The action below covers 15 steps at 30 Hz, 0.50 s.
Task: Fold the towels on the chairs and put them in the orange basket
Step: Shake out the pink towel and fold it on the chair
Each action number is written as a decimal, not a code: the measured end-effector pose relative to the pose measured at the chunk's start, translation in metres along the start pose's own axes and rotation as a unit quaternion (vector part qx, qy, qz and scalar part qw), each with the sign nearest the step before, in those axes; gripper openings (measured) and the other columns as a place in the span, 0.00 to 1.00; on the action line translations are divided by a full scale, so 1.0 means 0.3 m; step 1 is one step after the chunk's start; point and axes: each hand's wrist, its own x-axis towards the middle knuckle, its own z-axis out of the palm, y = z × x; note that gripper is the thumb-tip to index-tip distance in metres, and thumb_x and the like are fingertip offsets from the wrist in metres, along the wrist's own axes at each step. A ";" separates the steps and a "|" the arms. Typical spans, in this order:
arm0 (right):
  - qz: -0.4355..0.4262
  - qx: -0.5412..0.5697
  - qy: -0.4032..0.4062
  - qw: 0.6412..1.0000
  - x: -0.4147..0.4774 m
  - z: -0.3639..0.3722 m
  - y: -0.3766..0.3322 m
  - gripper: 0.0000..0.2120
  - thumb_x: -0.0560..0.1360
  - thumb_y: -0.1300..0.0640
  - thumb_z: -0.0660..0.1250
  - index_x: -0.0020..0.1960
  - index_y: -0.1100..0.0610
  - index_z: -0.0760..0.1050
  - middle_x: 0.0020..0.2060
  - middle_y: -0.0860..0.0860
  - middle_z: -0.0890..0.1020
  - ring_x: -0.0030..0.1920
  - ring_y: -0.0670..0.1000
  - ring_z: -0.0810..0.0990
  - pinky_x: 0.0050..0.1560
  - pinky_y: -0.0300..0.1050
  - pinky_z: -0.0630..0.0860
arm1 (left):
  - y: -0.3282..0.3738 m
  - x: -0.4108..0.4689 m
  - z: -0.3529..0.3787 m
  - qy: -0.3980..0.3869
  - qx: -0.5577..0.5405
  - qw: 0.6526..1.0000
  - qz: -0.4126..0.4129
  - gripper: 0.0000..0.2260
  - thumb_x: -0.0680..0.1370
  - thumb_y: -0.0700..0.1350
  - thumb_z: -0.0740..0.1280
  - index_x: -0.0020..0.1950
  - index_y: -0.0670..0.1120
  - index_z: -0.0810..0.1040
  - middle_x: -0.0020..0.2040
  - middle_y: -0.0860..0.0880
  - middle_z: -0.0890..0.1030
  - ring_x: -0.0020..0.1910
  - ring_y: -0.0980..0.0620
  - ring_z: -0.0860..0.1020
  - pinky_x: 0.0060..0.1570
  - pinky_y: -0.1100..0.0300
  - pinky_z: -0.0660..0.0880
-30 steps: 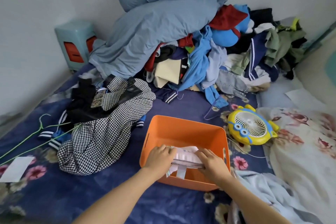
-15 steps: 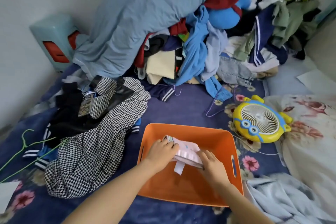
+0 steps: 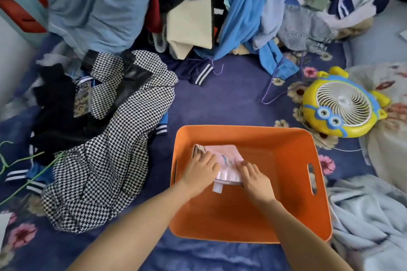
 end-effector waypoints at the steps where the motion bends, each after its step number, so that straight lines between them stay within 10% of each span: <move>1: -0.011 -0.006 -0.010 1.000 0.018 0.030 0.004 0.21 0.63 0.63 0.57 0.56 0.59 0.67 0.46 0.53 0.73 0.33 0.54 0.80 0.21 0.39 0.71 | 0.004 0.002 0.024 -0.026 -0.004 1.000 0.004 0.10 0.66 0.38 0.59 0.35 0.47 0.79 0.40 0.49 0.81 0.40 0.49 0.80 0.38 0.61 0.76; 5: -0.064 -0.032 -0.138 0.988 0.069 0.186 -0.009 0.22 0.64 0.60 0.53 0.57 0.59 0.67 0.43 0.53 0.81 0.39 0.53 0.80 0.21 0.37 0.72 | 0.038 0.014 0.163 -0.108 0.014 0.994 -0.012 0.04 0.64 0.45 0.71 0.37 0.48 0.80 0.39 0.46 0.82 0.39 0.47 0.80 0.43 0.58 0.75; 8: -0.052 -0.030 -0.242 0.968 0.117 0.268 -0.045 0.24 0.69 0.53 0.49 0.60 0.61 0.70 0.50 0.58 0.83 0.48 0.56 0.83 0.33 0.44 0.80 | 0.047 0.045 0.228 -0.267 -0.006 0.963 -0.041 0.17 0.80 0.43 0.59 0.67 0.37 0.67 0.65 0.32 0.69 0.65 0.34 0.68 0.65 0.43 0.63; 11: -0.087 -0.055 -0.332 0.938 0.107 0.314 -0.059 0.26 0.80 0.53 0.46 0.75 0.62 0.53 0.75 0.60 0.53 0.75 0.60 0.53 0.71 0.55 0.59 | 0.091 0.037 0.263 -0.359 0.058 0.931 -0.044 0.26 0.82 0.48 0.53 0.75 0.37 0.51 0.73 0.32 0.56 0.72 0.32 0.55 0.70 0.41 0.53; 15: -0.114 -0.069 -0.381 0.915 0.079 0.324 -0.065 0.29 0.80 0.61 0.54 0.76 0.59 0.44 0.76 0.57 0.45 0.76 0.59 0.42 0.73 0.57 0.51 | 0.151 -0.041 0.352 -0.398 0.099 0.909 -0.073 0.27 0.82 0.49 0.54 0.75 0.36 0.51 0.74 0.36 0.53 0.73 0.37 0.52 0.70 0.43 0.52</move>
